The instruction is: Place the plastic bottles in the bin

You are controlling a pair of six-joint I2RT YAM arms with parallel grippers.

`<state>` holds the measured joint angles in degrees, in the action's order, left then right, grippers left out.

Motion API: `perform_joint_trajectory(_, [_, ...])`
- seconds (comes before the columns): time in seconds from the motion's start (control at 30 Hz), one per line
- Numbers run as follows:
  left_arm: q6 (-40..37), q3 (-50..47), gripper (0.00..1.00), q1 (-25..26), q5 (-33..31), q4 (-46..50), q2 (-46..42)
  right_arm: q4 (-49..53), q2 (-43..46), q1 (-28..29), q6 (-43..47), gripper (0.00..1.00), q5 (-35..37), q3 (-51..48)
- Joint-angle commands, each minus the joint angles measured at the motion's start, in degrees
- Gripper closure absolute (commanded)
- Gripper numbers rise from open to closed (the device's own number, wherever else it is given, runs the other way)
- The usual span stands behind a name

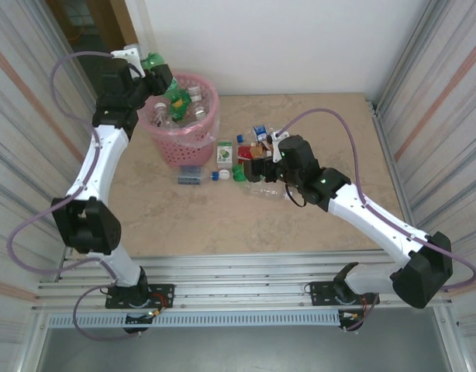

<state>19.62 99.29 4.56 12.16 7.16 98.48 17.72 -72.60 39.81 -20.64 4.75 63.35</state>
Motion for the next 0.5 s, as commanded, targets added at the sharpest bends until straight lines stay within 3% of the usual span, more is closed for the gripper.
perform_joint_trajectory(0.0, [2.0,4.6,0.61,0.0,3.5,2.5,3.0,1.7,1.5,0.0,-2.3,0.02,1.1,0.1])
perform_joint_trajectory(0.23, [5.6,5.9,0.58,0.1,9.3,3.5,7.7,2.5,2.0,-0.1,-2.8,0.02,2.0,-0.6])
perform_joint_trajectory(0.47, [-1.6,6.1,0.54,1.2,11.1,9.1,8.2,2.5,2.1,-0.1,-3.2,0.02,2.1,-1.3])
